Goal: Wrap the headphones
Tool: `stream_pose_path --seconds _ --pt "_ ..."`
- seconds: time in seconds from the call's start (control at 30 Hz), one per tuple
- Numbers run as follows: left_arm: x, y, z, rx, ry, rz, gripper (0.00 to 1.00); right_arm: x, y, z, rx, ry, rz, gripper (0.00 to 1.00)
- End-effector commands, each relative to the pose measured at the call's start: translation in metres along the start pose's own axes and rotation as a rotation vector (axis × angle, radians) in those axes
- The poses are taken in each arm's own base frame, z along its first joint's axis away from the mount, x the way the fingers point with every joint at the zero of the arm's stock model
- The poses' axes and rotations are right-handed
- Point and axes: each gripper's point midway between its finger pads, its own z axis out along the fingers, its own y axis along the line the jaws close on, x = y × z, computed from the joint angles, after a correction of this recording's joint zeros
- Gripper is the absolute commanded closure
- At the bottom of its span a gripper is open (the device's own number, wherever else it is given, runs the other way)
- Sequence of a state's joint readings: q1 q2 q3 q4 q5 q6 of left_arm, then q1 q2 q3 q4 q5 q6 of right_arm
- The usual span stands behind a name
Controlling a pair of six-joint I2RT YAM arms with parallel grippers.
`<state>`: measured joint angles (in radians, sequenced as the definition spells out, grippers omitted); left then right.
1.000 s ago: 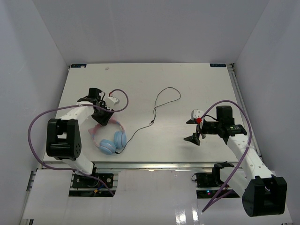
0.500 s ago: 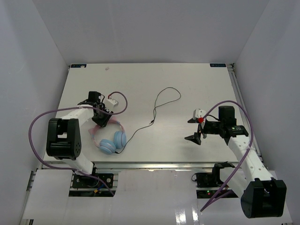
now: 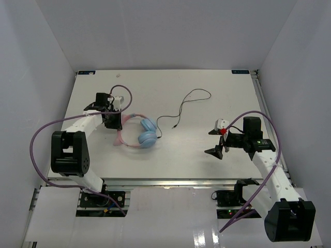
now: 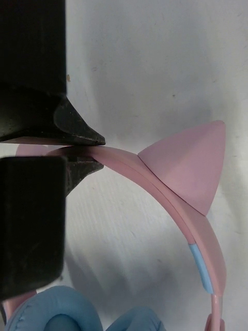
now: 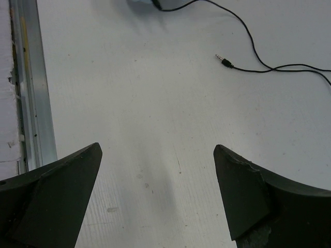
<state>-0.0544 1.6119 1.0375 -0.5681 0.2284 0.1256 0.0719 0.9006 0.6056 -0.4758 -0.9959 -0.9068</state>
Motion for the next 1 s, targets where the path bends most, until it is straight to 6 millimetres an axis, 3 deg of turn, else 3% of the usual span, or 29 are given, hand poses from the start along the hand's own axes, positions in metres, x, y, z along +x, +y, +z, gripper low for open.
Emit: stream_pose_path --seconds 0.0,0.13,0.23,0.3,0.37,0.43,0.57,0.7,0.77,0.9,0.97 --pt "-0.05 -0.052 -0.055 0.193 -0.223 -0.27 1.0 -0.02 -0.003 -0.001 -0.017 -0.052 -0.006 0.05" --pt "-0.039 -0.08 -0.09 0.282 -0.321 -0.335 1.0 -0.053 -0.007 0.003 -0.07 -0.106 -0.205 0.1" --pt "-0.03 -0.102 -0.112 0.378 -0.347 -0.329 1.0 -0.064 0.002 0.014 -0.176 -0.185 -0.433 0.1" --pt "-0.023 -0.118 -0.129 0.457 -0.362 -0.302 1.0 -0.08 -0.008 0.024 -0.201 -0.248 -0.548 0.1" --pt "-0.019 -0.129 -0.144 0.511 -0.372 -0.275 1.0 -0.09 -0.024 0.039 -0.234 -0.256 -0.517 0.1" --pt "-0.016 -0.136 -0.159 0.539 -0.378 -0.244 1.0 -0.114 -0.046 0.054 -0.216 -0.281 -0.519 0.1" --pt "-0.005 -0.147 -0.168 0.552 -0.344 -0.222 1.0 -0.141 -0.039 0.086 -0.254 -0.295 -0.425 0.1" --pt "-0.006 -0.156 -0.178 0.596 -0.353 -0.218 1.0 -0.134 -0.02 0.127 -0.254 -0.226 -0.378 0.1" --pt "-0.009 -0.16 -0.184 0.618 -0.357 -0.217 1.0 -0.13 -0.026 0.147 -0.203 -0.219 -0.366 0.1" --pt "-0.018 -0.168 -0.197 0.642 -0.378 -0.198 1.0 -0.112 -0.014 0.166 -0.294 -0.196 -0.238 0.05" --pt "-0.022 -0.169 -0.202 0.649 -0.385 -0.197 1.0 -0.102 -0.01 0.168 -0.307 -0.186 -0.216 0.09"
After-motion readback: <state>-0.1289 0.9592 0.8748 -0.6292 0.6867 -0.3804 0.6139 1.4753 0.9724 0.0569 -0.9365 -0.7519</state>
